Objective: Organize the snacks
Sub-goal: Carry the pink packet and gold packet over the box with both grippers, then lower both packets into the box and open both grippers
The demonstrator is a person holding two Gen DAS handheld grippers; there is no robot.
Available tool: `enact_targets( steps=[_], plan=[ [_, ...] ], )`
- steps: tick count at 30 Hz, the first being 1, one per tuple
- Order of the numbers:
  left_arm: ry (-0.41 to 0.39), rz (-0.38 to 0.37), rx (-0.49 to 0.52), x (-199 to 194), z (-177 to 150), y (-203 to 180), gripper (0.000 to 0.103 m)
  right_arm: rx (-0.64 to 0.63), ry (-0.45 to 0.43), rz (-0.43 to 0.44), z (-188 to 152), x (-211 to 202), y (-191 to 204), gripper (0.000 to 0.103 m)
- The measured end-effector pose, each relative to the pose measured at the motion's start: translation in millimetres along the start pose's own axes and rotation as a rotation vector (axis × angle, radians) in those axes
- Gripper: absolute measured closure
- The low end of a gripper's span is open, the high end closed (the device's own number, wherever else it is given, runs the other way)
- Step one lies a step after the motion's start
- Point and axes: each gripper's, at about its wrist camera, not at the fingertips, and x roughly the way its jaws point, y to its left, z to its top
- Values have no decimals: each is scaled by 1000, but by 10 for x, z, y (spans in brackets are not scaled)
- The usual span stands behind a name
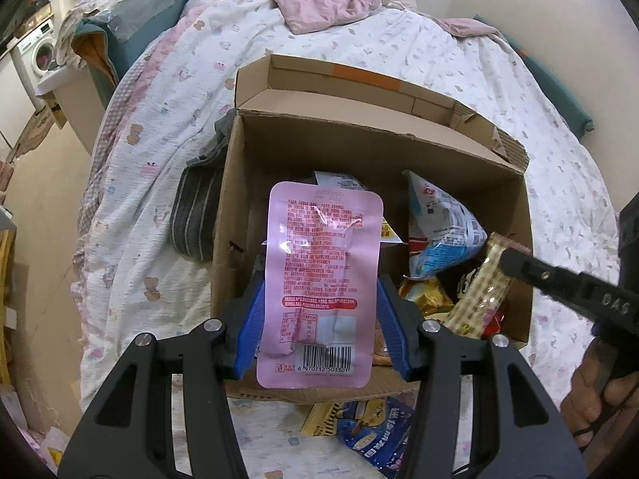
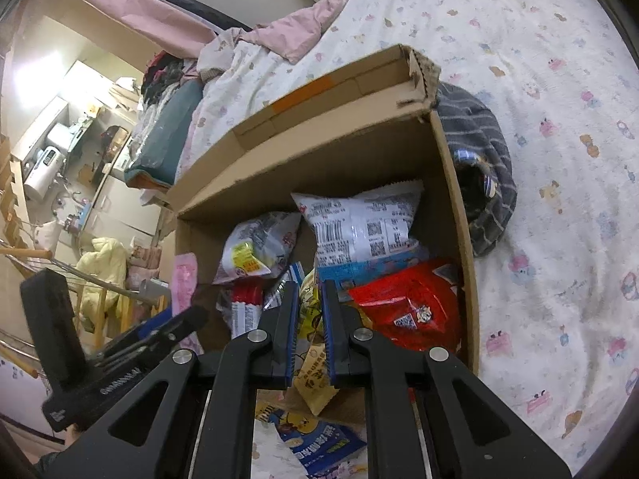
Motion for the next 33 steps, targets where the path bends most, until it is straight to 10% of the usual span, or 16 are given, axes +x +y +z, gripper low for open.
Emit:
enact_targets(
  steps=[29, 33],
  plan=[
    [-20, 11, 30, -97, -26, -53, 51, -40, 9, -18, -76, 90, 55, 87],
    [-18, -5, 30, -115, -18, -57, 27, -29, -9, -9, -51, 44, 33, 86]
  ],
)
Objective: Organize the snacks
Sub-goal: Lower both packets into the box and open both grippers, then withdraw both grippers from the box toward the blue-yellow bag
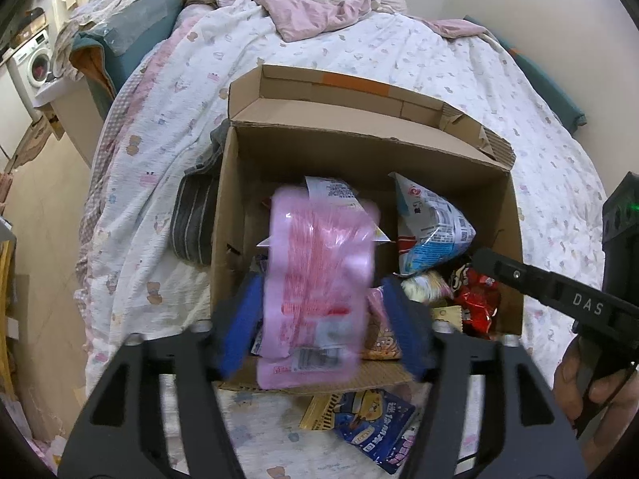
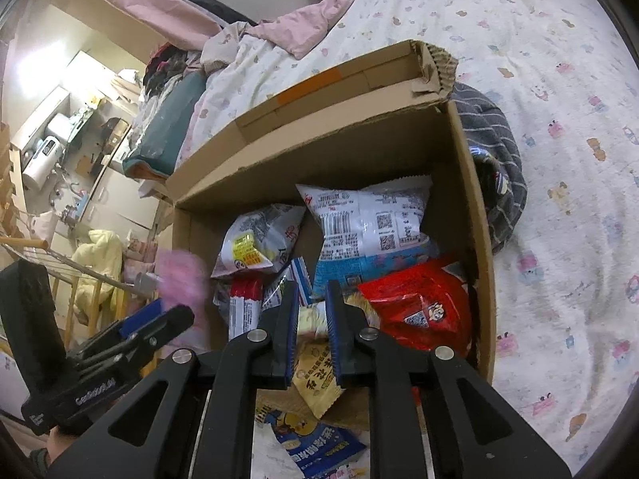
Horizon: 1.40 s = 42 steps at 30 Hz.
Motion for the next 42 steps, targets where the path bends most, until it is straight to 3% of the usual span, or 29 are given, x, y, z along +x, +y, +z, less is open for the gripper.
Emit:
enact_targets(
  steps=[1, 3, 5, 19, 21, 23, 29, 36, 42],
  plan=[
    [-2, 1, -5, -6, 1, 7, 23, 8, -2, 2, 4, -8, -17, 85],
    [-9, 1, -13, -19, -3, 12, 20, 32, -4, 9, 9, -24, -58, 72],
    [-9, 3, -12, -21, -5, 18, 20, 34, -14, 6, 7, -45, -65, 52],
    [-41, 5, -18, -267, -125, 22, 20, -32, -37, -30, -116, -263, 68, 49],
    [-30, -17, -8, -346, -149, 3, 20, -45, -45, -23, -167, -342, 110, 45],
    [-50, -6, 4, -476, -165, -15, 20, -57, -60, -14, -215, -428, 160, 30],
    [-79, 13, -41, -695, -350, 72, 20, -107, -83, -18, -399, -618, 242, 19],
    [-73, 74, -44, -730, -654, 129, 20, -138, -45, -55, -739, -731, 150, 18],
    [-68, 70, -72, -670, -784, 264, 20, -168, 37, -77, -962, -668, 20, 14]
  ],
)
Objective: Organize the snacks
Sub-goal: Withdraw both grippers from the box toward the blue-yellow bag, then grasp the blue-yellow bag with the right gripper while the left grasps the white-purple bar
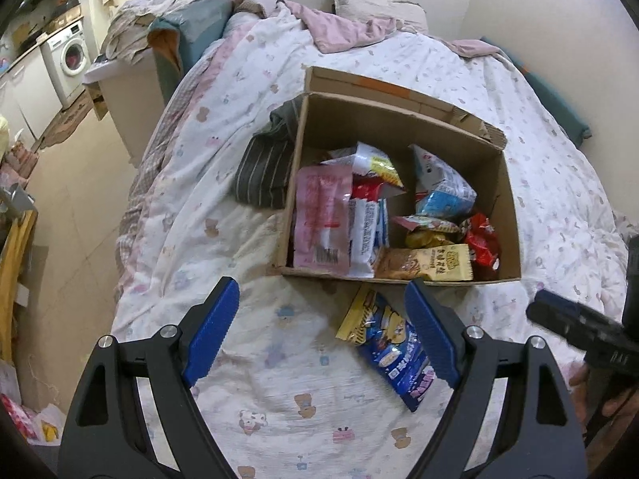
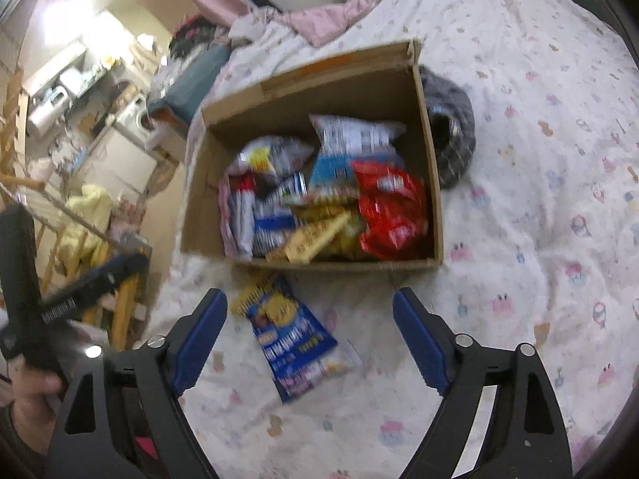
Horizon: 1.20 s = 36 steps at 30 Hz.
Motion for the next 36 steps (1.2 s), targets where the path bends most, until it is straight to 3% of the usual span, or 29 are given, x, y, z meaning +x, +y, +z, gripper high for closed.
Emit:
enact_targets(
  steps=[7, 10, 18, 23, 28, 30, 35, 36],
  plan=[
    [5, -28, -66, -2, -60, 201, 20, -88, 203, -28, -231, 503, 86, 2],
    [6, -15, -84, -3, -57, 256, 10, -149, 263, -50, -281, 736, 198, 2],
    [21, -20, -71, 13, -95, 366, 10, -264, 320, -93, -317, 1166, 453, 2],
    [11, 23, -26, -15, -137, 412, 10, -315, 379, -144, -381, 1526, 538, 2],
    [17, 48, -10, -4, -196, 520, 10, -340, 384, -180, -413, 1663, 567, 3],
    [26, 55, -12, 10, -217, 570, 10, -339, 378, -204, -422, 1692, 568, 6],
    [31, 49, -11, -3, -254, 608, 10, -347, 352, -181, -398, 1672, 641, 41],
    [32, 53, -3, 5, -255, 595, 10, -342, 350, -167, -391, 1649, 646, 44]
  ],
)
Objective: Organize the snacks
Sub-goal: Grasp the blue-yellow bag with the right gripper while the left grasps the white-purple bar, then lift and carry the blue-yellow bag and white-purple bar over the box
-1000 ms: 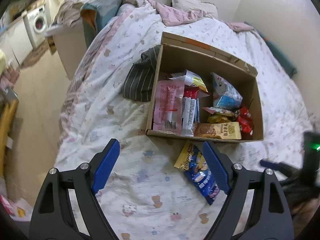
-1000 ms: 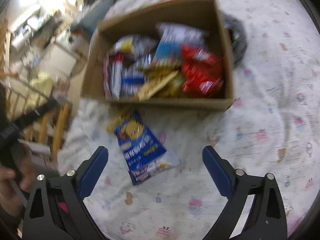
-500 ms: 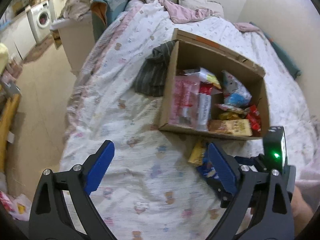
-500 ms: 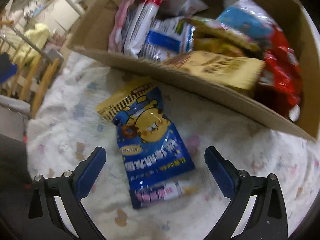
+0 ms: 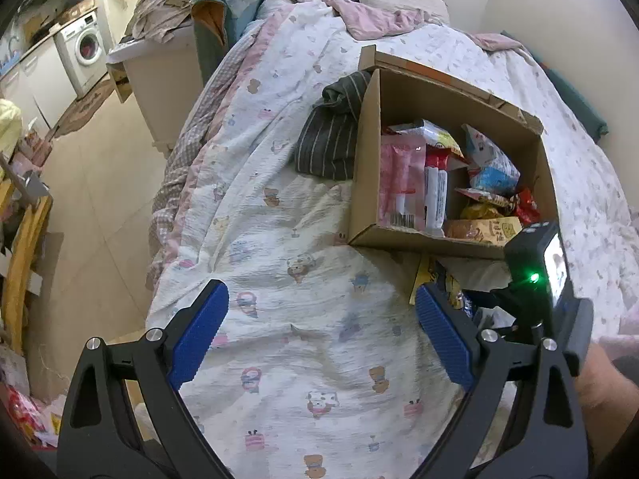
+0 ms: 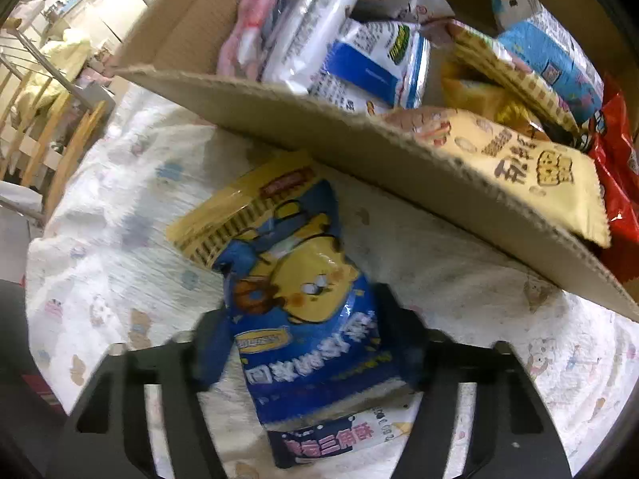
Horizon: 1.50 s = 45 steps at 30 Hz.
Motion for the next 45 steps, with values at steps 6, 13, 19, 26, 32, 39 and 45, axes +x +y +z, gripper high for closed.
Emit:
enact_targets(
  steps=[6, 13, 19, 26, 32, 39, 45],
  plan=[
    [28, 1, 0, 71, -16, -76, 10, 78, -52, 118, -112, -272, -168, 51],
    [68, -18, 43, 151, -15, -397, 10, 157, -200, 225, -444, -873, -582, 51],
    [136, -63, 129, 298, -66, -828, 10, 278, -199, 147, -658, -1102, -940, 51],
    [318, -146, 342, 694, -344, -1528, 10, 371, -118, 85, -765, -1057, -1057, 51],
    [394, -133, 478, 989, -548, -1968, 13, 394, -134, 87, -698, -1129, -986, 51],
    [448, -120, 527, 1190, -719, -2068, 61, 403, -131, 78, -650, -1038, -897, 51],
    [451, -139, 493, 1052, -684, -2014, 89, 377, -127, 75, -609, -1020, -844, 51]
  ],
)
